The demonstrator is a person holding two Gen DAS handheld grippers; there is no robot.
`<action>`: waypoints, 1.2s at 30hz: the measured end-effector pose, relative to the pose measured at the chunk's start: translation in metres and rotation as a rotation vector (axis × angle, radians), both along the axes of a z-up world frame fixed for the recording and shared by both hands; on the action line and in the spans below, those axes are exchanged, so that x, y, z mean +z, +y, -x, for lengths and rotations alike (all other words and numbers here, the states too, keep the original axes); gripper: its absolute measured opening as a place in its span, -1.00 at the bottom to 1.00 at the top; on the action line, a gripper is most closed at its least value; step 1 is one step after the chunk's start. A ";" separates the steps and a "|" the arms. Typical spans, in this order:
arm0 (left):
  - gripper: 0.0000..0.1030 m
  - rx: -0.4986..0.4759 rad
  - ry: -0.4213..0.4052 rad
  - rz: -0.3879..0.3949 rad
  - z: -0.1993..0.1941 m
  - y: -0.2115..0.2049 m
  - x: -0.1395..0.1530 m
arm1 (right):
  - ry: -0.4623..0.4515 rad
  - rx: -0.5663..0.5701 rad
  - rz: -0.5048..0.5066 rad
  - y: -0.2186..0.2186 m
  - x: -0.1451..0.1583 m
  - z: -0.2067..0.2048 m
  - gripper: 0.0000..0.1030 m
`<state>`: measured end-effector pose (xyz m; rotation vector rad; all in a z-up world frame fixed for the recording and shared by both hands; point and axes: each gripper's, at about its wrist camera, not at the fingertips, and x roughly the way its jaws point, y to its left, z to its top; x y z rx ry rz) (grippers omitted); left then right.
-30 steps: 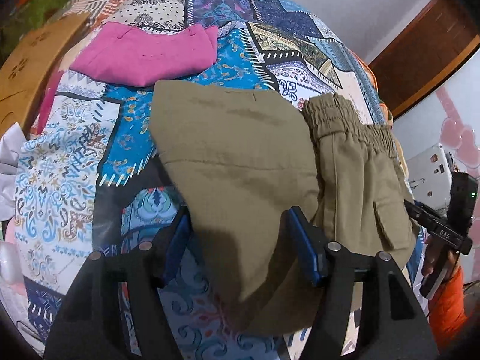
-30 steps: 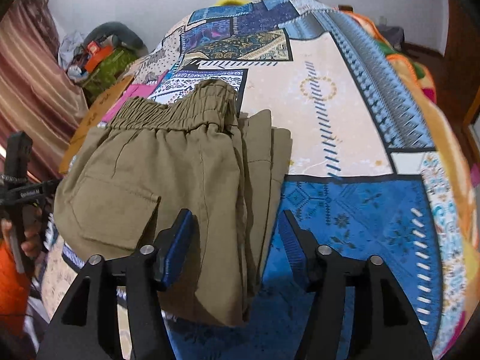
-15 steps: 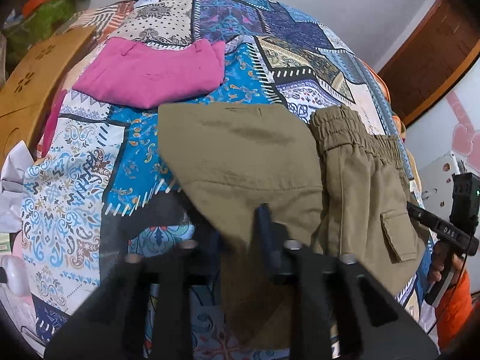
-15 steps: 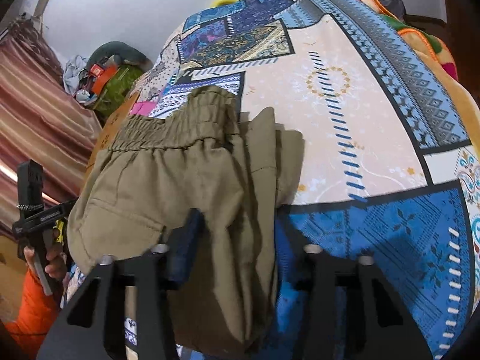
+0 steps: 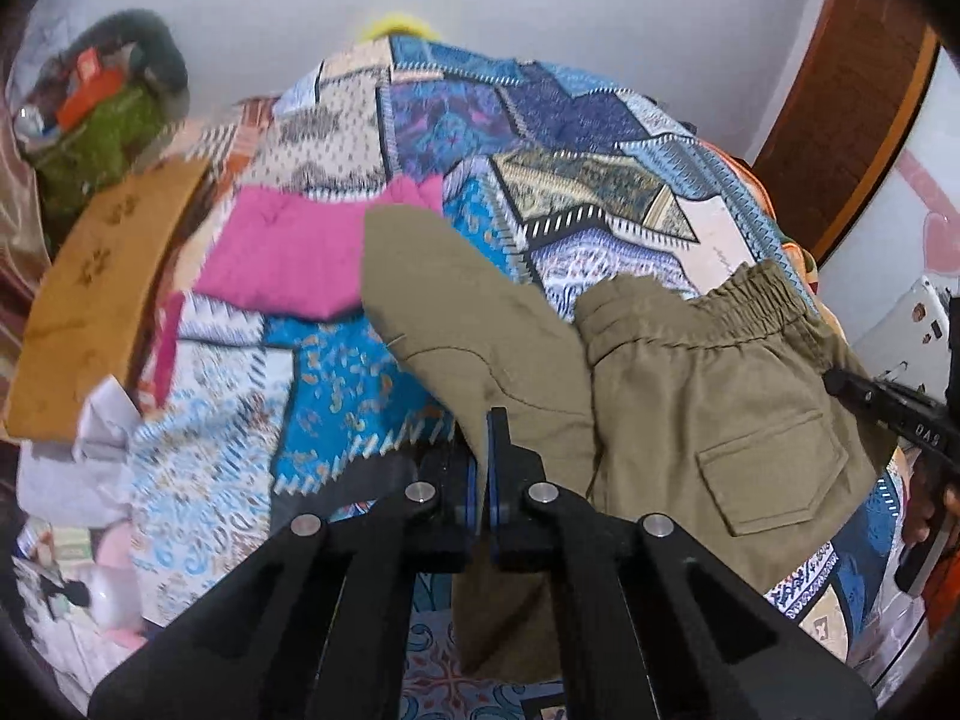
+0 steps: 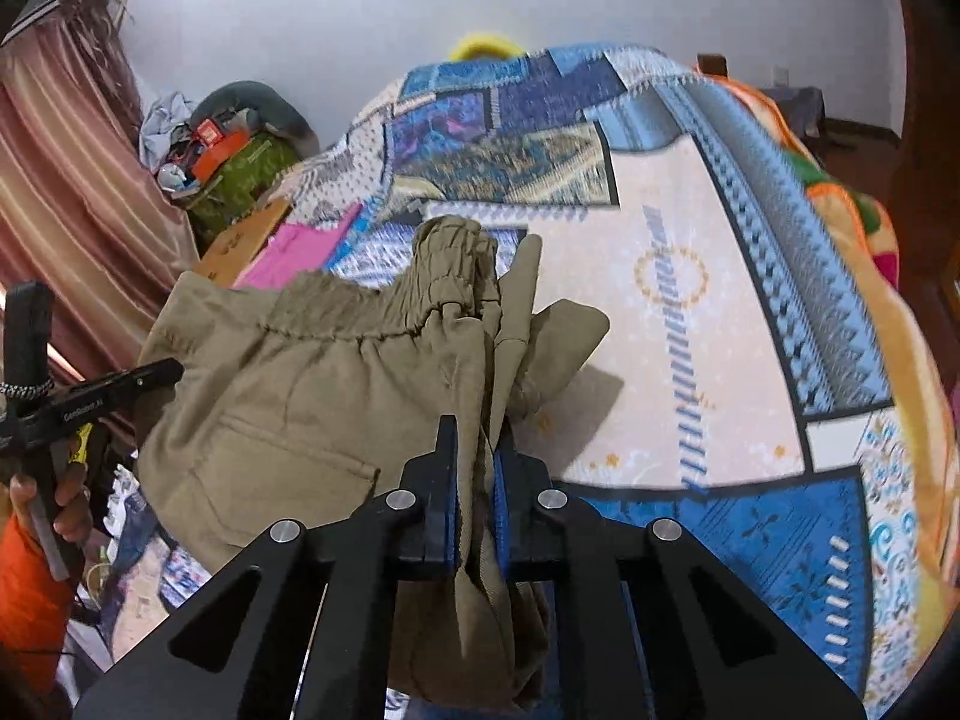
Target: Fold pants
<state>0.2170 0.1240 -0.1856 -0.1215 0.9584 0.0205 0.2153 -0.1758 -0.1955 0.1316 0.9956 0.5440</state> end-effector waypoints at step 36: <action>-0.96 0.219 -0.106 -0.224 -0.163 0.200 0.005 | -0.205 0.155 0.062 0.228 0.028 -0.149 -0.85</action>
